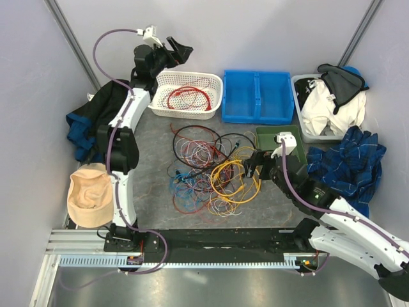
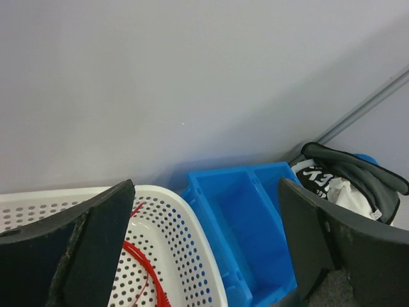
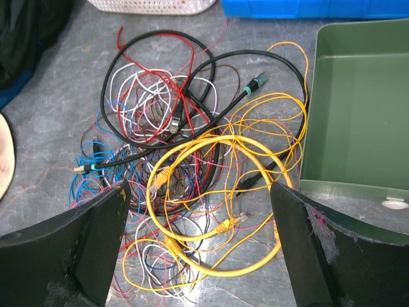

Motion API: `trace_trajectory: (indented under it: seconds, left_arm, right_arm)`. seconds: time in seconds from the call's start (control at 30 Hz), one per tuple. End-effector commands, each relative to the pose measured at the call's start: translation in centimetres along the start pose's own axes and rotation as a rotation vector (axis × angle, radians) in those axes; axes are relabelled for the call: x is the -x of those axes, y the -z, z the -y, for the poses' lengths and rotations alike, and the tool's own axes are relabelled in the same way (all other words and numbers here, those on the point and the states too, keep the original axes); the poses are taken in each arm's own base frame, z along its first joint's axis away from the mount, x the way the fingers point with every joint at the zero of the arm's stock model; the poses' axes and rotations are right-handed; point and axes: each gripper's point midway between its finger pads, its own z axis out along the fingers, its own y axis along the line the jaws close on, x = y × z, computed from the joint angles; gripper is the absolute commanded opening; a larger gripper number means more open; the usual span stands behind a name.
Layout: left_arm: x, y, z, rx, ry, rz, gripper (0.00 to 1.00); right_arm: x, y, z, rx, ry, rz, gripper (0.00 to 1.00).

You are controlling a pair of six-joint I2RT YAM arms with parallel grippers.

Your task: Untangle the cables

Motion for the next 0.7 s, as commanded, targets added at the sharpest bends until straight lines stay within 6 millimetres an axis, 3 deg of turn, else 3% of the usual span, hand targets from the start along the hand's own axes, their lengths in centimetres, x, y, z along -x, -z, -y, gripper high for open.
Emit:
trace_trajectory:
  seconds: [0.0,0.03,0.07,0.1,0.17,0.2,0.23,0.37,0.4,0.47,0.5,0.53,0.6,0.67]
  left_arm:
    - [8.0,4.4,5.3,0.091,-0.078,0.079,1.0]
    - [7.1,4.9,5.5,0.116,-0.066,0.05,1.0]
    - [8.1,6.5,7.4,0.112,-0.067,0.056,1.0]
    - [4.6,7.4,5.8,0.182,-0.052,-0.012,1.0]
    - [1.2,8.4,8.8,0.175,-0.1,-0.069,1.0]
    - [-1.8,10.4,8.6,0.229,-0.119,-0.143,1.0]
    - [-4.0,11.1,10.6,0.212,-0.107,-0.183,1.0]
    - [-11.2,16.3,13.1,0.208,0.008,-0.307,1.0]
    - [-15.0,18.3,12.2,0.239,0.066,-0.37,1.0]
    - [-16.3,20.2,13.7,0.219,0.134,-0.369,1.0]
    - [-18.7,21.7,13.2,0.249,0.173,-0.412,1.0]
    - [-19.8,22.5,14.6,0.224,0.167,-0.438,1.0]
    - [-22.1,23.9,14.8,0.242,0.112,-0.485,1.0]
    - [-24.8,25.2,16.4,0.216,0.048,-0.564,1.0]
  right_arm:
    - [1.8,0.8,0.3,-0.014,-0.009,0.056,0.98]
    - [1.7,0.9,0.3,-0.016,-0.009,0.057,0.98]
    - [1.9,0.9,0.3,-0.013,-0.012,0.063,0.98]
    - [1.6,0.8,0.4,-0.016,-0.008,0.057,0.98]
    - [1.4,0.5,0.4,-0.02,0.001,0.056,0.98]
    - [1.0,0.1,0.5,-0.026,0.013,0.043,0.98]
    - [0.7,-0.1,0.5,-0.028,0.017,0.034,0.98]
    - [-0.2,-0.9,0.0,-0.01,-0.011,0.007,0.98]
    - [-0.7,-0.9,-0.1,-0.002,-0.02,-0.001,0.98]
    - [-0.9,-0.8,-0.2,0.012,-0.055,0.001,0.97]
    - [-1.0,-0.5,-0.1,0.018,-0.065,0.011,0.97]
    - [-1.0,-0.4,0.0,0.02,-0.074,0.017,0.96]
    - [-0.8,0.2,0.5,0.016,-0.086,0.043,0.96]
    - [-0.8,0.6,1.0,0.004,-0.089,0.049,0.96]
